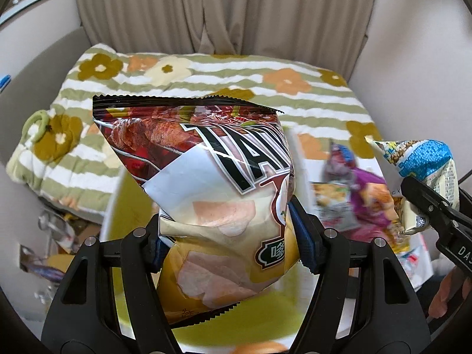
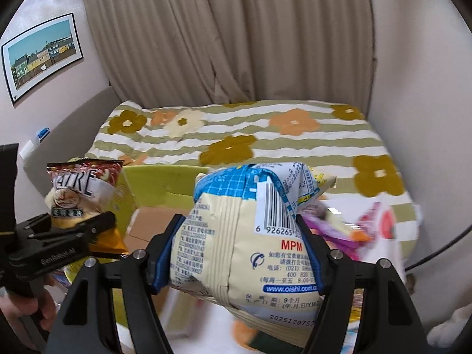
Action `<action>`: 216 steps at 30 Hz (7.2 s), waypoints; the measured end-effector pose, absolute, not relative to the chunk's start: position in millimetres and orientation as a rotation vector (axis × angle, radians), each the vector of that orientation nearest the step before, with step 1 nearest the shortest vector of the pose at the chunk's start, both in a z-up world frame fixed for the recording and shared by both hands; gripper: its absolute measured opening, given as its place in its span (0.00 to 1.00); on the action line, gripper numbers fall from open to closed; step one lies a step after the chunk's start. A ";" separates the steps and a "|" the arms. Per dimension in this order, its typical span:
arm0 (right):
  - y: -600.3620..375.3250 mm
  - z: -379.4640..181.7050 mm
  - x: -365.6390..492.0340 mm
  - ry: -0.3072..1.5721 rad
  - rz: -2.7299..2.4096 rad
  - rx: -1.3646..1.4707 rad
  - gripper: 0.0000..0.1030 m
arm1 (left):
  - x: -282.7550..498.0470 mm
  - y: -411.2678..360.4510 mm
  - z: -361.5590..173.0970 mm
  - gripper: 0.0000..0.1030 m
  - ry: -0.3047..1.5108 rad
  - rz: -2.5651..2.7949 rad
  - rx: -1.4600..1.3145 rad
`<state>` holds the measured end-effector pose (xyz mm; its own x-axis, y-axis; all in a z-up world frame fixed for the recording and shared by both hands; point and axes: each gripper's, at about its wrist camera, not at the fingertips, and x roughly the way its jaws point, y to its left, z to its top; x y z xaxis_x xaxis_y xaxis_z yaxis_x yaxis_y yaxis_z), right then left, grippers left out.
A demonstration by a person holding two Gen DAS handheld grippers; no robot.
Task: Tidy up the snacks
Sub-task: 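Carry both chip bags over the green box with both grippers, then open the left gripper to drop its bag while the right releases its bag into the box, then grasp a pink wafer pack with the left gripper while the right grasps a shrimp-flake bag, then carry the pink pack and shrimp-flake bag over the green box with both grippers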
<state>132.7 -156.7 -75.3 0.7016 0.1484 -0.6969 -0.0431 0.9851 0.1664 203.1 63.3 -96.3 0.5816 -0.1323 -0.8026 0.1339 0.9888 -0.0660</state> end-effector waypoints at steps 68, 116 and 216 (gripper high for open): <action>-41.1 -89.6 191.8 0.850 0.261 -0.004 1.00 | 201.3 144.3 -100.9 0.92 0.911 -0.055 0.097; -332.2 -217.7 -3.0 1.082 0.079 0.230 1.00 | 130.2 -188.7 -218.0 0.92 1.097 -0.371 0.100; -88.5 -91.5 123.0 0.831 0.390 0.042 0.62 | 179.5 131.0 -126.0 0.76 0.983 -0.240 -0.004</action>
<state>123.0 -88.5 -91.5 0.6074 0.3537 -0.7113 -0.3215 0.9283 0.1870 179.5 131.0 -126.0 0.5306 -0.2029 -0.8230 0.1991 0.9736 -0.1116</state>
